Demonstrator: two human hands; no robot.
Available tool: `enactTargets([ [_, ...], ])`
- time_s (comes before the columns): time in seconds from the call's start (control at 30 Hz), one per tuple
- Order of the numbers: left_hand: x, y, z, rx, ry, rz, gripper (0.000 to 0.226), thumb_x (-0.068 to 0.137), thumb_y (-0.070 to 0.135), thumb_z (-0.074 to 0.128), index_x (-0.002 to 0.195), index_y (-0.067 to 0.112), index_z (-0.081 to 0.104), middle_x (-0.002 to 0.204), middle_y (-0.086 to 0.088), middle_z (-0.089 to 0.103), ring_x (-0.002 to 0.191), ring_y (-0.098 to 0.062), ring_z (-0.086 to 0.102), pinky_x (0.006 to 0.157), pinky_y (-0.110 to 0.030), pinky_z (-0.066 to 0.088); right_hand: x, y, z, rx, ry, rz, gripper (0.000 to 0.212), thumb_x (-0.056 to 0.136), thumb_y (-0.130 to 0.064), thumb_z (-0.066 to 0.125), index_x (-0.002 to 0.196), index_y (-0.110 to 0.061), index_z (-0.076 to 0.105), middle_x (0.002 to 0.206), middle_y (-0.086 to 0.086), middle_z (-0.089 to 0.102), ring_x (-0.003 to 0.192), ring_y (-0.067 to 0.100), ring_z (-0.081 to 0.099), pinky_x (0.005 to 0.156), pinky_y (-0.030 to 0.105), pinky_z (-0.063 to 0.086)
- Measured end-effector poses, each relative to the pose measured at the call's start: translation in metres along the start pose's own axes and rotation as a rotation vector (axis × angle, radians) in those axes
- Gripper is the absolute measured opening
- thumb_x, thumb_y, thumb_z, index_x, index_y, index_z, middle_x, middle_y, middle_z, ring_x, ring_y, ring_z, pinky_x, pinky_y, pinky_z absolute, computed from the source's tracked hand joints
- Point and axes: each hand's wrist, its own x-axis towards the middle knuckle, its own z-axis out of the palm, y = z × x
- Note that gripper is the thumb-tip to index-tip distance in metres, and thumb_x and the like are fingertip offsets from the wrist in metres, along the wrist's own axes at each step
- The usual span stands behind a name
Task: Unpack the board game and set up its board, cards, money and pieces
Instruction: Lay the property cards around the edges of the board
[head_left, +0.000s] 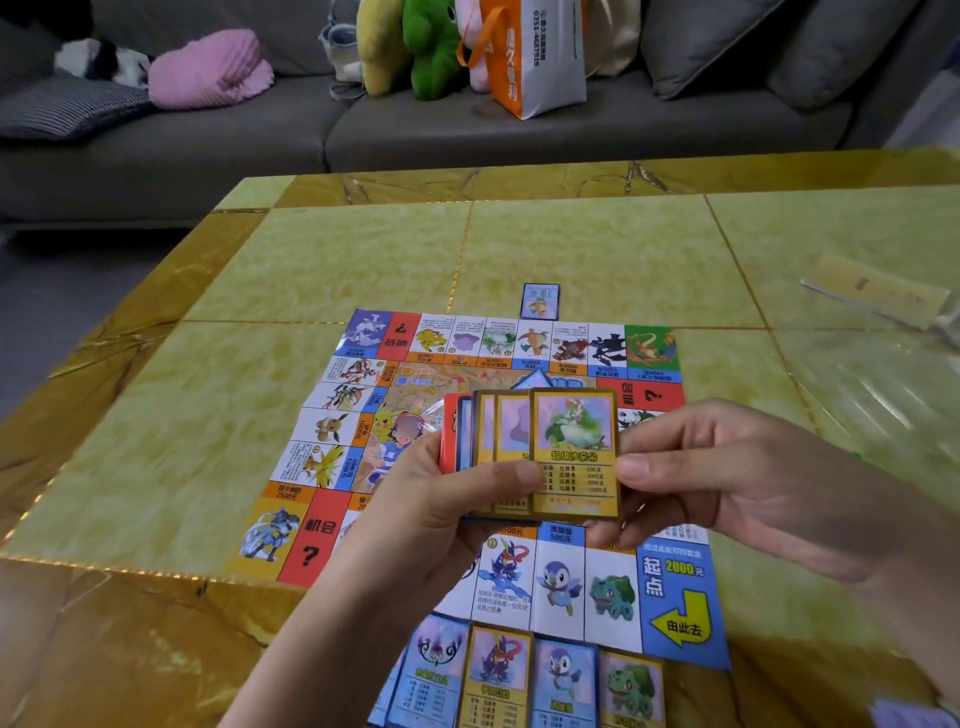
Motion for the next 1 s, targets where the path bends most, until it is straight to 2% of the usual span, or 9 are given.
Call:
enactTargets([
  [0.1, 0.0, -0.001, 0.001, 0.021, -0.004, 0.002, 0.03, 0.062, -0.006, 0.066, 0.091, 0.001, 0.069, 0.097, -0.025, 0.071, 0.081, -0.034, 0.072, 0.07, -0.035, 0.06, -0.001, 0.001, 0.0, -0.01, 0.016, 0.018, 0.027, 0.083, -0.014, 0.057, 0.093, 0.007, 0.071, 0.088, 0.026, 0.071, 0.078, 0.022, 0.071, 0.067, 0.021, 0.056],
  [0.2, -0.001, -0.003, 0.006, 0.05, 0.011, 0.009, 0.024, 0.065, -0.01, 0.073, 0.087, 0.001, 0.07, 0.094, -0.023, 0.072, 0.08, -0.033, 0.072, 0.069, -0.033, 0.06, -0.002, 0.006, 0.0, -0.102, 0.103, 0.025, 0.024, 0.08, -0.016, 0.071, 0.087, 0.007, 0.071, 0.085, 0.025, 0.071, 0.074, 0.022, 0.07, 0.064, 0.02, 0.056],
  [0.3, -0.002, -0.01, 0.013, 0.074, 0.051, 0.009, 0.02, 0.065, -0.009, 0.067, 0.08, 0.005, 0.07, 0.086, -0.018, 0.073, 0.073, -0.027, 0.072, 0.065, -0.028, 0.059, -0.001, 0.011, 0.002, -0.156, 0.23, 0.01, 0.036, 0.069, -0.038, 0.075, 0.079, -0.002, 0.076, 0.082, 0.02, 0.072, 0.067, 0.023, 0.07, 0.058, 0.02, 0.054],
  [0.47, 0.001, -0.021, 0.019, 0.159, 0.049, -0.002, 0.022, 0.078, -0.012, 0.064, 0.088, 0.008, 0.066, 0.086, -0.011, 0.073, 0.078, -0.023, 0.071, 0.071, -0.026, 0.058, -0.005, 0.018, -0.003, -0.179, 0.311, 0.002, 0.071, 0.038, -0.064, 0.083, 0.077, -0.005, 0.077, 0.081, 0.018, 0.072, 0.064, 0.02, 0.067, 0.055, 0.019, 0.053],
  [0.6, 0.002, -0.022, 0.02, 0.174, 0.05, -0.02, 0.018, 0.08, -0.01, 0.065, 0.089, 0.006, 0.064, 0.086, -0.011, 0.072, 0.078, -0.024, 0.07, 0.07, -0.025, 0.057, -0.01, 0.021, -0.003, -0.163, 0.348, 0.011, 0.079, 0.029, -0.066, 0.085, 0.079, -0.006, 0.077, 0.08, 0.02, 0.072, 0.056, 0.019, 0.065, 0.048, 0.019, 0.051],
  [0.7, -0.001, -0.008, 0.015, 0.116, 0.143, 0.011, 0.016, 0.081, -0.013, 0.059, 0.082, 0.003, 0.06, 0.07, -0.006, 0.072, 0.063, -0.017, 0.069, 0.061, -0.022, 0.057, -0.017, 0.022, -0.006, -0.097, 0.415, -0.018, 0.079, 0.025, -0.062, 0.089, 0.083, -0.01, 0.078, 0.082, 0.02, 0.072, 0.052, 0.019, 0.065, 0.043, 0.018, 0.049],
  [0.77, -0.004, 0.001, 0.004, 0.051, 0.23, 0.059, 0.014, 0.081, -0.013, 0.057, 0.084, 0.001, 0.058, 0.068, -0.005, 0.071, 0.061, -0.014, 0.069, 0.058, -0.019, 0.056, -0.025, 0.023, -0.01, -0.091, 0.481, -0.053, 0.079, 0.022, -0.063, 0.088, 0.082, -0.013, 0.078, 0.081, 0.017, 0.073, 0.052, 0.017, 0.065, 0.043, 0.017, 0.049],
  [0.93, -0.019, 0.013, -0.043, -0.06, 0.405, 0.166, 0.01, 0.082, -0.006, 0.056, 0.083, 0.002, 0.061, 0.066, -0.005, 0.07, 0.058, -0.012, 0.068, 0.055, -0.022, 0.057, -0.044, 0.031, -0.022, -0.097, 0.576, -0.092, 0.076, 0.022, -0.066, 0.087, 0.083, -0.02, 0.079, 0.087, 0.009, 0.075, 0.068, 0.011, 0.07, 0.055, 0.017, 0.055],
  [1.0, -0.028, 0.021, -0.061, -0.105, 0.464, 0.201, 0.019, 0.087, -0.006, 0.051, 0.076, 0.002, 0.064, 0.064, -0.004, 0.07, 0.057, -0.01, 0.068, 0.055, -0.018, 0.056, -0.05, 0.037, -0.029, -0.086, 0.618, -0.085, 0.077, 0.021, -0.065, 0.087, 0.083, -0.02, 0.079, 0.088, 0.01, 0.075, 0.068, 0.011, 0.069, 0.056, 0.016, 0.055],
])
